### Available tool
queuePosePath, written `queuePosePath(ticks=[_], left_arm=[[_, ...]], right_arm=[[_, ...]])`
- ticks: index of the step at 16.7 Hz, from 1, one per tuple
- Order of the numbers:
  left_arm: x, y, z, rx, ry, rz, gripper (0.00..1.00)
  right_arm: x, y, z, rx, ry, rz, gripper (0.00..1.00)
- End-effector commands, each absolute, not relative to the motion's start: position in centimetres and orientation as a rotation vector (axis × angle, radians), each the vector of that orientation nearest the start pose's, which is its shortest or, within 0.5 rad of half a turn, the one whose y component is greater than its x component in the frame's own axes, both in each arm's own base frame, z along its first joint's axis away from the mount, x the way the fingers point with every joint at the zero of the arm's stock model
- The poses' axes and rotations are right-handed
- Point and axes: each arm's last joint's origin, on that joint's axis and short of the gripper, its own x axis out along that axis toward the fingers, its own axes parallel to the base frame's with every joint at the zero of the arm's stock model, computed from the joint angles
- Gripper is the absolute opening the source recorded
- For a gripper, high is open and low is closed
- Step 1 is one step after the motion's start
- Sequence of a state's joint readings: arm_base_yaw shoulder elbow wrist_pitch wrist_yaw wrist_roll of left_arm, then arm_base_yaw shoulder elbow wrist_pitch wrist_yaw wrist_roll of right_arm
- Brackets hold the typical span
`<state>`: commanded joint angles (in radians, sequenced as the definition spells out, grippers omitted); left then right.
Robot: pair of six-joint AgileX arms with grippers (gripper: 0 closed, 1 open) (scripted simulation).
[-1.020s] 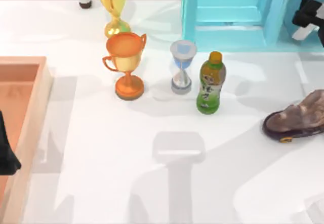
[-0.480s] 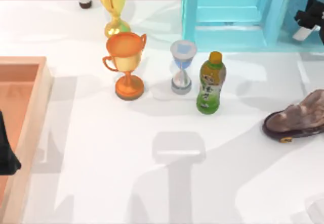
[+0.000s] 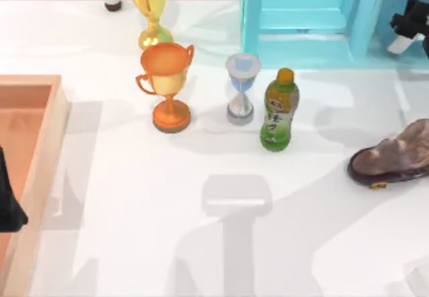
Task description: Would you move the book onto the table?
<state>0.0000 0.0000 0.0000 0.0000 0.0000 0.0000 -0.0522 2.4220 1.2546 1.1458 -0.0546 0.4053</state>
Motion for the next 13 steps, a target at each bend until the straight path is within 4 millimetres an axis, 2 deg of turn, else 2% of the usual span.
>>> queuePosePath(ticks=[3, 5, 7, 9, 13], left_arm=[[10.6, -0.1, 16.0, 0.0, 0.0, 0.0, 1.0], [10.6, -0.1, 16.0, 0.0, 0.0, 0.0, 1.0], [10.6, -0.1, 16.0, 0.0, 0.0, 0.0, 1.0], [10.6, -0.1, 16.0, 0.0, 0.0, 0.0, 1.0], [10.6, -0.1, 16.0, 0.0, 0.0, 0.0, 1.0]], right_arm=[[47.0, -1.7, 7.6, 0.395, 0.044, 0.026, 0.0], [46.2, -1.5, 9.2, 0.391, 0.064, 0.032, 0.0], [44.9, -1.3, 12.0, 0.386, 0.071, 0.042, 0.0], [43.1, -1.2, 15.7, 0.381, 0.058, 0.054, 0.0], [37.5, -1.1, 23.1, 0.375, 0.01, 0.067, 0.0]])
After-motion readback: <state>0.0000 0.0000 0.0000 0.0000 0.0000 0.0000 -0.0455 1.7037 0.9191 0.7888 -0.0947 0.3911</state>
